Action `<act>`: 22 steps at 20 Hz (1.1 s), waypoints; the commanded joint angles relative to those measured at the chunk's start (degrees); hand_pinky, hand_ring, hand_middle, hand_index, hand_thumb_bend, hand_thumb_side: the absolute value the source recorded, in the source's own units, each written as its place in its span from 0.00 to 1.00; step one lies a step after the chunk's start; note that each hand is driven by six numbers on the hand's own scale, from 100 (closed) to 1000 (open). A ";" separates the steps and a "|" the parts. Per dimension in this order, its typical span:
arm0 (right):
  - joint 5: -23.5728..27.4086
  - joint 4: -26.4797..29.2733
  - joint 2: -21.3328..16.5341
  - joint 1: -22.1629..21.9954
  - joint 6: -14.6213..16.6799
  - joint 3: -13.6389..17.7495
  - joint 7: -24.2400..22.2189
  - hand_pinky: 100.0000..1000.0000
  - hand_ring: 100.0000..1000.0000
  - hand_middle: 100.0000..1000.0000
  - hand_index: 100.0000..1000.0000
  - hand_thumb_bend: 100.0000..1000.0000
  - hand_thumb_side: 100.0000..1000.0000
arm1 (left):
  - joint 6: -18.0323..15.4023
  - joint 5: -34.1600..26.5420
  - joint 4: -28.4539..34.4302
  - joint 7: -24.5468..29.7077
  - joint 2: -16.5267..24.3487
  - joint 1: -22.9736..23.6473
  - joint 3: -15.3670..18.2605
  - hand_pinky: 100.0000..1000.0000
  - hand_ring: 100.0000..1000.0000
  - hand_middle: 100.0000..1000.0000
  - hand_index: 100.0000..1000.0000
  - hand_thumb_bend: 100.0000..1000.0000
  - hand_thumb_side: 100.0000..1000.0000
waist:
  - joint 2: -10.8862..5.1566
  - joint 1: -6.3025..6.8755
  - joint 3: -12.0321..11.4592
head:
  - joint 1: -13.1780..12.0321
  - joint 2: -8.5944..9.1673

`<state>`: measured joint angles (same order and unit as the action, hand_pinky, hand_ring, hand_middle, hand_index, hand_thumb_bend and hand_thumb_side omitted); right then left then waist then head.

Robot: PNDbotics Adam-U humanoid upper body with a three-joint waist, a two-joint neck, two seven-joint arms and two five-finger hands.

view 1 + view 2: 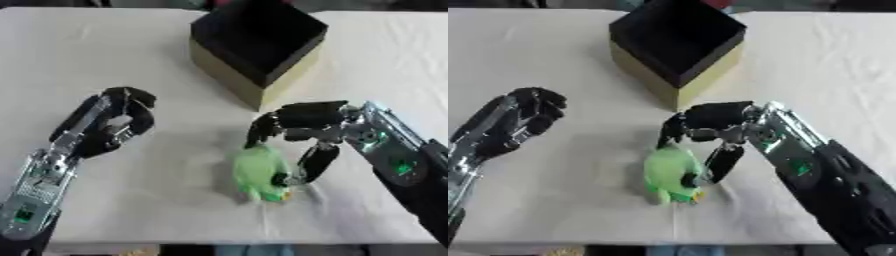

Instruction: Pick up objects on the table and place them in the box.

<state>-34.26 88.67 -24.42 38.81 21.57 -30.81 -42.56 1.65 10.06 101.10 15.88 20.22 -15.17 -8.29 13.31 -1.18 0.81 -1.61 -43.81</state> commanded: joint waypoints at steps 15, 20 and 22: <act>3.72 2.10 -2.11 2.05 0.34 2.24 8.29 0.31 0.20 0.18 0.31 0.19 0.00 | 0.07 -1.64 0.76 0.44 0.54 -0.95 -0.24 0.64 0.61 0.59 0.72 0.71 0.80 | -0.67 0.33 0.16 | 0.06 -0.31; 8.28 5.67 -4.89 3.71 -1.61 3.01 7.24 0.31 0.20 0.17 0.29 0.19 0.00 | 0.33 -3.18 0.83 0.36 0.80 -1.13 0.01 0.64 0.61 0.59 0.71 0.70 0.81 | -0.77 0.17 0.13 | -0.04 -0.31; 10.62 7.23 -6.42 4.51 -2.67 3.48 6.52 0.31 0.20 0.17 0.29 0.19 0.00 | 0.46 -3.54 0.93 0.07 0.91 -1.20 0.26 0.64 0.61 0.59 0.71 0.69 0.82 | -0.81 0.10 0.12 | -0.12 -0.31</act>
<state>-25.25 93.98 -28.77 42.14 19.57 -28.33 -35.86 1.99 6.92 101.11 16.09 20.22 -15.59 -8.58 13.42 -1.18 0.92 -1.63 -43.81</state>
